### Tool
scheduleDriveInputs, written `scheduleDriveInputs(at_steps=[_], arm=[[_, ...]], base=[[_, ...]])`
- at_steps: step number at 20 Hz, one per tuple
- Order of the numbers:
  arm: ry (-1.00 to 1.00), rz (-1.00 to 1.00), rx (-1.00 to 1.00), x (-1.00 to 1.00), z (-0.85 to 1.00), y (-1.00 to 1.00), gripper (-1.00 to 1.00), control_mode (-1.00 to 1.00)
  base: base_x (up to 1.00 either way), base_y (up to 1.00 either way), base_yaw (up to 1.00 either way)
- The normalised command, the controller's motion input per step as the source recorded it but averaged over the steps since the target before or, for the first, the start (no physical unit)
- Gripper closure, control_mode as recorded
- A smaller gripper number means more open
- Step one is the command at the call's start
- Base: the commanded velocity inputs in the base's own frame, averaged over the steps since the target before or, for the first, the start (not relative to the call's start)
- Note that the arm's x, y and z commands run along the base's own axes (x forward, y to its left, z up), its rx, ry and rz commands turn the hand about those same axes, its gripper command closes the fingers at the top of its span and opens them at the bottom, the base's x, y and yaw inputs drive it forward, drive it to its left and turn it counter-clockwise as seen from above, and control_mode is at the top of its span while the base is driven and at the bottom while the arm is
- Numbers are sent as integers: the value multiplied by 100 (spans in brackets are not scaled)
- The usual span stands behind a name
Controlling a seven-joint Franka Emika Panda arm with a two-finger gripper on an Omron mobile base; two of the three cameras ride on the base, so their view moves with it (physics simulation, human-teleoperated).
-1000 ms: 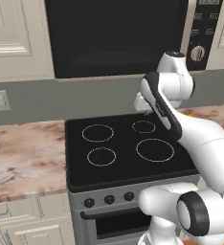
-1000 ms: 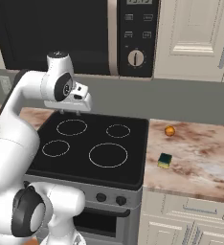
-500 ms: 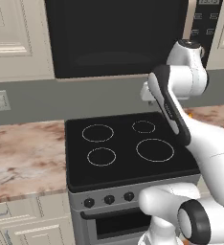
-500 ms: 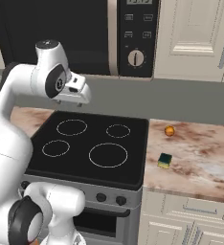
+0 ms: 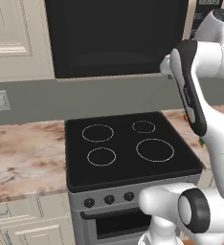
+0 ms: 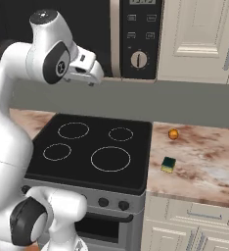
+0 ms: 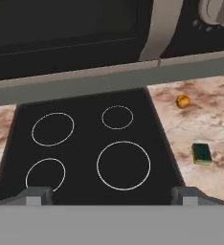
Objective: Place the sponge inside the microwave to prepare for sanitizing.
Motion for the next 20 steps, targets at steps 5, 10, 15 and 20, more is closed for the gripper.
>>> scheduleDriveInputs(at_steps=[5, 10, 15, 20], arm=[[-6, -5, 0, -4, 65, -50, -100, -100], [-4, 0, -1, 0, 42, -24, -100, -100], [0, 0, 0, 17, 0, -18, -100, -100], [0, 0, 0, 54, 0, -17, -100, -100]], base=[[0, 0, 0], [0, 0, 0], [0, 0, 0], [0, 0, 0]])
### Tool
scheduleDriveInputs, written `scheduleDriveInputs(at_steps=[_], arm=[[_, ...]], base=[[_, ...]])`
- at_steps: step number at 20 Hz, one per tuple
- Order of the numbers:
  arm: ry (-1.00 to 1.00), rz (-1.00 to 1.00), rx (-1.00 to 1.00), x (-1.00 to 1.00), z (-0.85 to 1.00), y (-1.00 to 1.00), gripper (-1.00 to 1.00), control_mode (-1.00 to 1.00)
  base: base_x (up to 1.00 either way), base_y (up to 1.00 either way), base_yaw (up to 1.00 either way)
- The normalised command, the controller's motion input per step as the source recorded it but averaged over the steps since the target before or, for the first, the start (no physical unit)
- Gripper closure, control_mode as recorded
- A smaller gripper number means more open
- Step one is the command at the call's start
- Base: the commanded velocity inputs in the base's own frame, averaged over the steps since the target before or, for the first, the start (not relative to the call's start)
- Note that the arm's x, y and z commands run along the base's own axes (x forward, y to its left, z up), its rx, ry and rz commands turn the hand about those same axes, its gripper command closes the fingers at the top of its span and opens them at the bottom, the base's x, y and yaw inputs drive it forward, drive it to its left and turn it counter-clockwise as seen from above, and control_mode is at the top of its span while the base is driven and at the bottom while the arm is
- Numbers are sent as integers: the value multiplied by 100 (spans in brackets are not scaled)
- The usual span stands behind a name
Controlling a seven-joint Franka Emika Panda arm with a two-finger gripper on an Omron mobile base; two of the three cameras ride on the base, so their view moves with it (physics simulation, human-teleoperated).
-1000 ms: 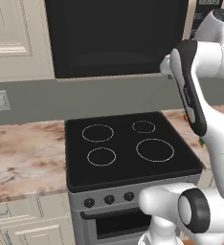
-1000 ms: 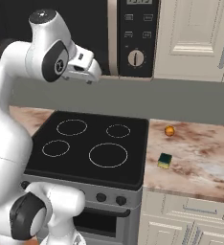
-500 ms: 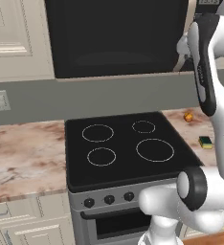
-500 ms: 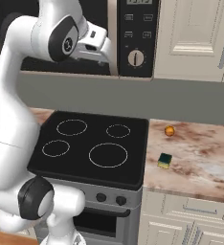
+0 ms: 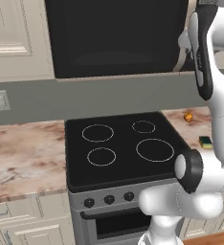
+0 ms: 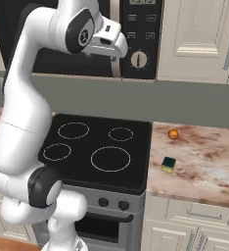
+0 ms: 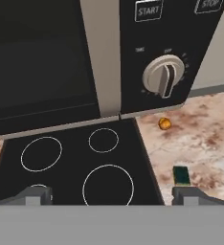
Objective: Place the sponge inside the microwave to prepare for sanitizing.
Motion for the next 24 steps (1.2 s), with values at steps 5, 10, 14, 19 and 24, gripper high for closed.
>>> scheduleDriveInputs(at_steps=[5, 10, 14, 19, 24], arm=[[-2, 3, 0, 64, 0, -2, -100, -100], [-5, 4, 0, 60, 0, -7, -100, -100], [-18, 7, 0, 37, 0, -25, -100, -100], [-21, 5, 0, 31, 0, -7, -100, -100], [-4, 0, 0, 32, 0, 0, -100, -100]], base=[[0, 0, 0], [0, 0, 0], [0, 0, 0], [0, 0, 0], [0, 0, 0]])
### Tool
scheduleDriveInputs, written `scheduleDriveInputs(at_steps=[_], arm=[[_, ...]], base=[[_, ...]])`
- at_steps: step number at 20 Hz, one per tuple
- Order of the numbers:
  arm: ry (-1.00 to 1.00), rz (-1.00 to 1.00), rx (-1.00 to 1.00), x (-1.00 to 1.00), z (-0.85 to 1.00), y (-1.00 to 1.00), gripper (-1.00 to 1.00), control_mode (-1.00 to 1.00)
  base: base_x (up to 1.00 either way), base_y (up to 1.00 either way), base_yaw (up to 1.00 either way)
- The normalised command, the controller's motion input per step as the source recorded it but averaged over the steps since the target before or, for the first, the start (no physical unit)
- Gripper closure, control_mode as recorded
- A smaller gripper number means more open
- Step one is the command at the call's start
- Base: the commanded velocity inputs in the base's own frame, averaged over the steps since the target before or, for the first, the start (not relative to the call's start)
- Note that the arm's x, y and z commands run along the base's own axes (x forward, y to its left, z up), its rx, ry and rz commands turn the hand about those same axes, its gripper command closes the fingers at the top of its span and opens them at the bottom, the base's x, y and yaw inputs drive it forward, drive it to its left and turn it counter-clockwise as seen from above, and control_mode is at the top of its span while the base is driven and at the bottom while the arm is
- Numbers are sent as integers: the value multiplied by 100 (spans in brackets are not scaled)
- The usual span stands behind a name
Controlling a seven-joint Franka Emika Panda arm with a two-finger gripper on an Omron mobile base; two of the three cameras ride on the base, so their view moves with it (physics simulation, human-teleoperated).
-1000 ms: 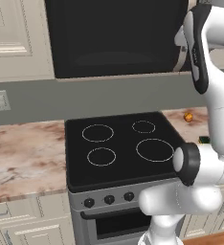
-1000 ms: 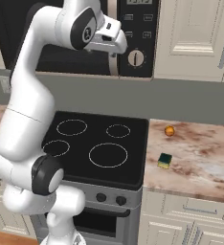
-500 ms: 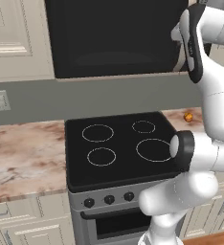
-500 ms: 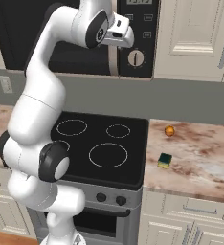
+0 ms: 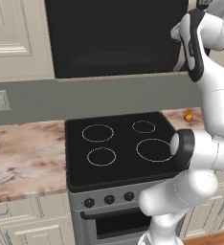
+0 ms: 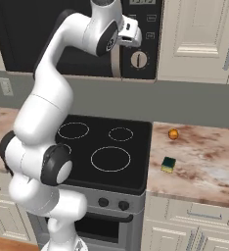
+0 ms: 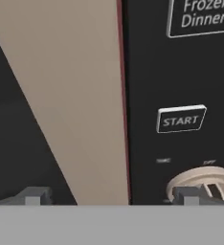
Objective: Place the sponge inside the microwave to prepare for sanitizing.
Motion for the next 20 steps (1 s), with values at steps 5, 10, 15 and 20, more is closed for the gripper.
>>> scheduleDriveInputs(at_steps=[5, 10, 15, 20], arm=[[-1, 0, 0, 34, 0, 0, -100, -100], [0, 0, 0, 25, 0, 0, -100, -100], [0, 0, 0, 19, 0, 0, 100, -100], [-2, 0, 0, 6, 0, 0, 100, -100]], base=[[0, 0, 0], [0, 0, 0], [0, 0, 0], [0, 0, 0]])
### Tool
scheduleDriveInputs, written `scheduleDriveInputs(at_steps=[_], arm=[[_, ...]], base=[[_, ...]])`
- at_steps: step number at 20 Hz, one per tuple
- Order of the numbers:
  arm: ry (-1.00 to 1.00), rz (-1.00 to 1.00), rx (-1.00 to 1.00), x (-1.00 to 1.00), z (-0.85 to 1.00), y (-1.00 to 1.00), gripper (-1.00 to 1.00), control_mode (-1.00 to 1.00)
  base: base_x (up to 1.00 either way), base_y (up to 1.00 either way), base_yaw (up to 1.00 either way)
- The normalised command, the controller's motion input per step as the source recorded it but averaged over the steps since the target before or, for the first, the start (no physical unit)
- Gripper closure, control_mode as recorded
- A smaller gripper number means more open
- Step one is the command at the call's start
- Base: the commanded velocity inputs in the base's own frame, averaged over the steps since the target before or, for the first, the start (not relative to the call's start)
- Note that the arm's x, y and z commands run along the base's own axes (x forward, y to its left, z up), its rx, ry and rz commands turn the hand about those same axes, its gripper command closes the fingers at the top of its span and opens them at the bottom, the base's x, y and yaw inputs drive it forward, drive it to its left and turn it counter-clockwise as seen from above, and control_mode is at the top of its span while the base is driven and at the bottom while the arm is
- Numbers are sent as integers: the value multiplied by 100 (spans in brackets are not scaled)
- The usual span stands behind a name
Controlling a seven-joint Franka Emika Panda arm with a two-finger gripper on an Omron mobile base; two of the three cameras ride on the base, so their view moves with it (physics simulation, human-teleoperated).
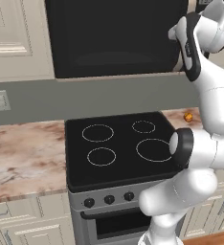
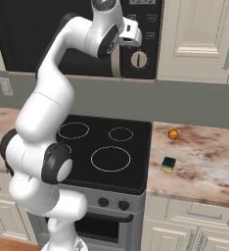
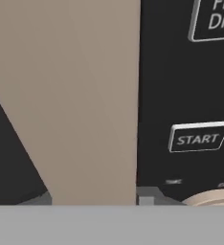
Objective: Place the sponge inside the microwave to prepare for sanitizing.
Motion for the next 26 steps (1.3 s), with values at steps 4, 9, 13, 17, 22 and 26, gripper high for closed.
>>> scheduleDriveInputs(at_steps=[4, 9, 13, 17, 22, 26], arm=[[0, -1, 0, 0, 0, 0, 100, -100], [-1, 0, -1, -12, 15, 20, 100, -100], [-1, 0, -12, -8, 3, 21, 100, -100], [-3, 0, -7, -6, 0, 19, 100, -100], [0, -1, 0, -1, 4, 16, 100, -100], [0, -10, 1, -14, 14, 5, 100, -100]], base=[[0, 0, 0], [0, 0, 0], [0, 0, 0], [0, 0, 0], [0, 0, 0], [0, 0, 0]])
